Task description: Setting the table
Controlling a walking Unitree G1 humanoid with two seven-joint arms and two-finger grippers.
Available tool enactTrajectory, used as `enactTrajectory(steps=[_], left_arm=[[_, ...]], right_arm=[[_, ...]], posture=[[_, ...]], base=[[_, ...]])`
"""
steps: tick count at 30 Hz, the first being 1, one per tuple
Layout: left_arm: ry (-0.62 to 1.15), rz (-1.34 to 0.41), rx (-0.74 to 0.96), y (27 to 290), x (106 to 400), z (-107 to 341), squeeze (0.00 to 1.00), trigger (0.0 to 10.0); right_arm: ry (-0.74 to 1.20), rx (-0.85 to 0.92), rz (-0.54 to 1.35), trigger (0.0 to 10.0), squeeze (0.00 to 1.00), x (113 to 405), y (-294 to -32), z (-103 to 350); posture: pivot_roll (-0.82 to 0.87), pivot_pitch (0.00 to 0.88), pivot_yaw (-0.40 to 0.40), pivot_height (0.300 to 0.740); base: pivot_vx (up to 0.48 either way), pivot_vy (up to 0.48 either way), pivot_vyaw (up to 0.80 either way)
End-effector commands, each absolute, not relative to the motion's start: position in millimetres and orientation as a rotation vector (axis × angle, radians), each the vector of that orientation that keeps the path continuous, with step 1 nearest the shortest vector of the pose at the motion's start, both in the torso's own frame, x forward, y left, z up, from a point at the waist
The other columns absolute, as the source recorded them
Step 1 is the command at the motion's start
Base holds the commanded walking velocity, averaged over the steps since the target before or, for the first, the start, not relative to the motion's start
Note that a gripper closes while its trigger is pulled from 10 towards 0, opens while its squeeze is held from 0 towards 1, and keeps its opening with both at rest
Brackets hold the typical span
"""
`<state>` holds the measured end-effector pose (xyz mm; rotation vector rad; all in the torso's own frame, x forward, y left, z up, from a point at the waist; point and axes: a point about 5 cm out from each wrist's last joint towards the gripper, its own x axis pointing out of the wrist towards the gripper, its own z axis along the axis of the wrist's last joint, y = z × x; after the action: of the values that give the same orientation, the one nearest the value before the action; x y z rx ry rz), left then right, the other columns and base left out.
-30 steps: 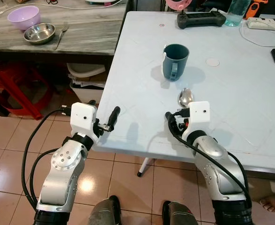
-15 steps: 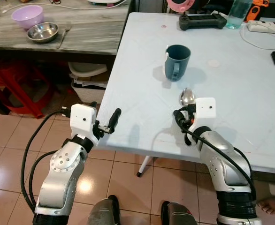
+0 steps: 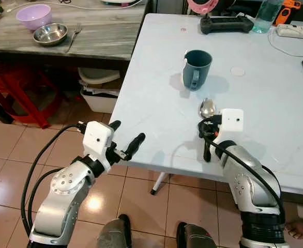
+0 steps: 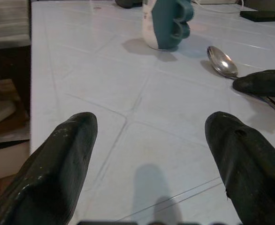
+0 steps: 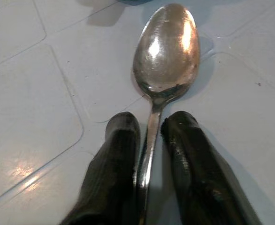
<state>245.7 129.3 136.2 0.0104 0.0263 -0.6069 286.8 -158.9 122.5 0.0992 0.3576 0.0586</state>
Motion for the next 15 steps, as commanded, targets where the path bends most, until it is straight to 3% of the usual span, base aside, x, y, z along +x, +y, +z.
enactTrajectory(steps=[1,8,12,15], left_arm=[[0.02,-0.614,0.015,132.5,242.5,139.9,0.0,10.0],[0.039,-0.74,0.034,127.8,233.9,140.2,0.0,10.0],[0.039,-0.742,0.041,125.2,234.1,139.7,0.0,10.0],[0.041,-0.645,0.068,129.6,240.3,134.6,0.0,10.0]], right_arm=[[0.62,0.126,-0.015,0.0,0.0,267.0,-170.7,73.5],[0.632,0.151,-0.015,0.0,0.0,265.7,-170.6,72.7],[0.63,0.157,-0.016,0.0,0.0,265.2,-170.2,73.4],[0.581,0.173,-0.054,0.0,0.0,266.2,-172.9,79.0]], posture=[[-0.02,0.2,0.06,0.74],[-0.01,0.205,0.059,0.74],[-0.02,0.202,0.058,0.74],[-0.02,0.192,0.056,0.74]], base=[[0.0,0.0,0.0],[0.0,0.0,0.0],[0.0,0.0,0.0],[0.0,0.0,0.0]])
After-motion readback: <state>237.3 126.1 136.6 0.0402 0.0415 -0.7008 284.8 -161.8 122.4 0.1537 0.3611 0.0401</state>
